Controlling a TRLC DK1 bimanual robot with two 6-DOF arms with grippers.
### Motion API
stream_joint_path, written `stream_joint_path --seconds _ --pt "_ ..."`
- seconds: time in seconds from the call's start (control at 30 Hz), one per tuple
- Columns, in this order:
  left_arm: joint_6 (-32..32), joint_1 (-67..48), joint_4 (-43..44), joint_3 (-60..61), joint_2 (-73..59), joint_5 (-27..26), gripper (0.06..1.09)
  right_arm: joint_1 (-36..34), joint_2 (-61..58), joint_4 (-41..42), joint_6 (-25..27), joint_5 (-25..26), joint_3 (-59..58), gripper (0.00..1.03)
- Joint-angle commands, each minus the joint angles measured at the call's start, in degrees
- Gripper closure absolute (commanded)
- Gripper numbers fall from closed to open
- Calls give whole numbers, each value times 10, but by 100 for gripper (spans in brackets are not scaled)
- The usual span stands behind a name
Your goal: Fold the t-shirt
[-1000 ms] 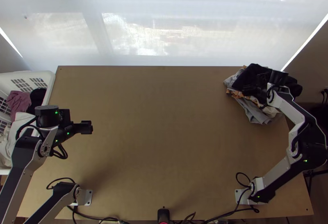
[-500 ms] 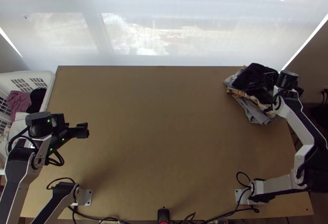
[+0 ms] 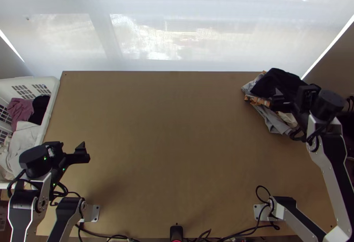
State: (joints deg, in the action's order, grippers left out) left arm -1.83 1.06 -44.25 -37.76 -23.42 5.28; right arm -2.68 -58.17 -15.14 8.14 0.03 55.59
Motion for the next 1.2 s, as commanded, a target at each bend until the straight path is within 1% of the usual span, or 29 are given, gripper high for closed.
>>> stream_joint_path --seconds 0.0,0.1,0.2,0.23,0.27,0.37,0.43,0.53,0.57,0.63,0.7,0.8,0.9,0.97,1.0,1.07,1.1,1.17 --pt "10 16 40 59 106 25 11 51 172 -62 -54 5 -119 5" --pt "11 17 44 59 116 25 11 73 237 -76 -47 6 -168 5" --pt "25 20 74 70 134 25 11 88 294 -71 -43 8 -219 5" --pt "33 28 94 78 145 25 11 89 313 -67 -49 10 -235 5" --pt "38 36 113 88 156 25 11 88 333 -60 -59 10 -251 5" --pt "46 56 168 125 191 24 11 87 407 -26 -59 25 -316 5" --pt "52 58 182 143 209 23 11 87 458 -17 -48 44 -359 5" --pt "63 61 183 177 232 23 11 86 564 -2 -37 58 -431 5" --pt "74 66 183 190 236 23 11 80 585 21 -35 62 -450 5" --pt "79 83 181 212 235 25 11 60 583 53 -38 63 -472 5" --pt "79 106 192 231 235 23 11 59 584 82 -37 63 -497 5" --pt "75 108 206 244 232 23 11 86 583 40 -41 62 -499 5" --pt "73 106 213 245 232 6 11 89 583 39 -46 61 -499 5" --pt "71 108 209 245 233 5 11 90 583 37 -68 60 -499 5" --pt "69 109 204 244 235 5 11 91 583 31 -88 60 -500 5" --pt "28 105 174 240 235 5 11 89 583 28 -95 59 -500 5" --pt "28 106 174 240 236 5 11 78 583 27 -92 60 -501 5" --pt "28 108 171 240 235 5 11 34 583 26 -94 60 -501 5"
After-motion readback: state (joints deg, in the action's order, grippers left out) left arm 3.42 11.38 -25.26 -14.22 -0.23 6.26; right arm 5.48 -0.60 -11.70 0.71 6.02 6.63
